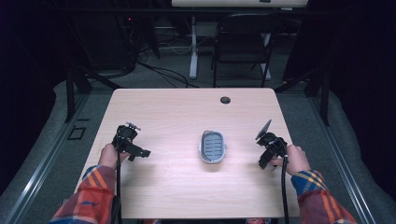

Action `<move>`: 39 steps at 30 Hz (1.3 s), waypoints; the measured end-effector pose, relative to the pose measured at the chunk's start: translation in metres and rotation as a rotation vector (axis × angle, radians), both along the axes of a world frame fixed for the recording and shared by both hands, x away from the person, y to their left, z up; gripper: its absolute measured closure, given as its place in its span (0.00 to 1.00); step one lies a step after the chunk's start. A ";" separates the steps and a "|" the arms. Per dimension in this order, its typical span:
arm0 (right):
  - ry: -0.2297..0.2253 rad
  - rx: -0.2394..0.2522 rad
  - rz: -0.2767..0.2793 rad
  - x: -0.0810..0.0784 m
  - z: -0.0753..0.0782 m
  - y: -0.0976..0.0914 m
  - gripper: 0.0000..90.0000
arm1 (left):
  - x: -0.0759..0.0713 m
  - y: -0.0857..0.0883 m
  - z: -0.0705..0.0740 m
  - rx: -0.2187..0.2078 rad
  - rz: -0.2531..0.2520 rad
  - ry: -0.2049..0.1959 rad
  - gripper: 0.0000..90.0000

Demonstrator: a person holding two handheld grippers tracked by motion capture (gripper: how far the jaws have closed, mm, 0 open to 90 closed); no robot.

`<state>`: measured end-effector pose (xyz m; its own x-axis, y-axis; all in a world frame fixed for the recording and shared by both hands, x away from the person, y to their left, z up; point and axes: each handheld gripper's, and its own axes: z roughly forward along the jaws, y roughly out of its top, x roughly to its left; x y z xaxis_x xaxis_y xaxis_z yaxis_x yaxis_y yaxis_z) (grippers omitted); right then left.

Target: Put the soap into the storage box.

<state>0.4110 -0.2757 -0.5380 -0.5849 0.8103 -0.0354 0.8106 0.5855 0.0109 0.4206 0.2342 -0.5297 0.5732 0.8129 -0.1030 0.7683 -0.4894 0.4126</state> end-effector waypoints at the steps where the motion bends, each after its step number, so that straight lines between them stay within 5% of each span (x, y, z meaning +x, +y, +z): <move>1: -0.010 0.008 -0.002 0.000 -0.001 0.000 0.27 | 0.000 0.000 0.000 0.000 0.000 0.001 0.00; 10: -0.022 0.007 0.005 -0.001 0.002 0.000 0.27 | 0.000 0.000 0.000 0.000 0.001 0.002 0.00; 12: -0.050 0.042 -0.023 -0.004 0.001 0.002 0.27 | 0.000 0.000 0.000 0.000 0.001 0.001 0.00; 14: -0.015 -0.009 0.026 -0.002 0.006 0.002 0.27 | 0.000 0.000 0.000 0.002 0.001 0.002 0.00; 18: -0.053 0.028 -0.010 -0.006 0.006 0.004 0.27 | 0.000 -0.001 0.000 0.004 0.003 -0.001 0.00; 20: -0.008 -0.034 0.049 -0.003 0.012 0.004 0.27 | 0.000 -0.001 0.000 0.004 0.001 -0.002 0.00; 21: -0.008 -0.034 0.049 -0.003 0.012 0.004 0.27 | 0.000 -0.001 0.000 0.004 0.001 -0.002 0.00; 22: -0.059 0.031 -0.010 -0.007 0.007 0.006 0.27 | 0.000 -0.001 0.000 0.005 -0.001 -0.001 0.00; 34: -0.025 -0.025 0.049 -0.004 0.020 0.008 0.27 | 0.000 -0.001 0.000 0.004 -0.002 -0.004 0.00; 39: -0.047 -0.005 0.033 -0.002 0.021 0.012 0.27 | 0.001 -0.002 0.000 0.002 -0.005 -0.005 0.00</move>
<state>0.4089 -0.2632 -0.5172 -0.6090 0.7903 -0.0671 0.7894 0.6121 0.0453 0.4213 0.2327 -0.5296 0.5774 0.8105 -0.0985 0.7638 -0.4937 0.4158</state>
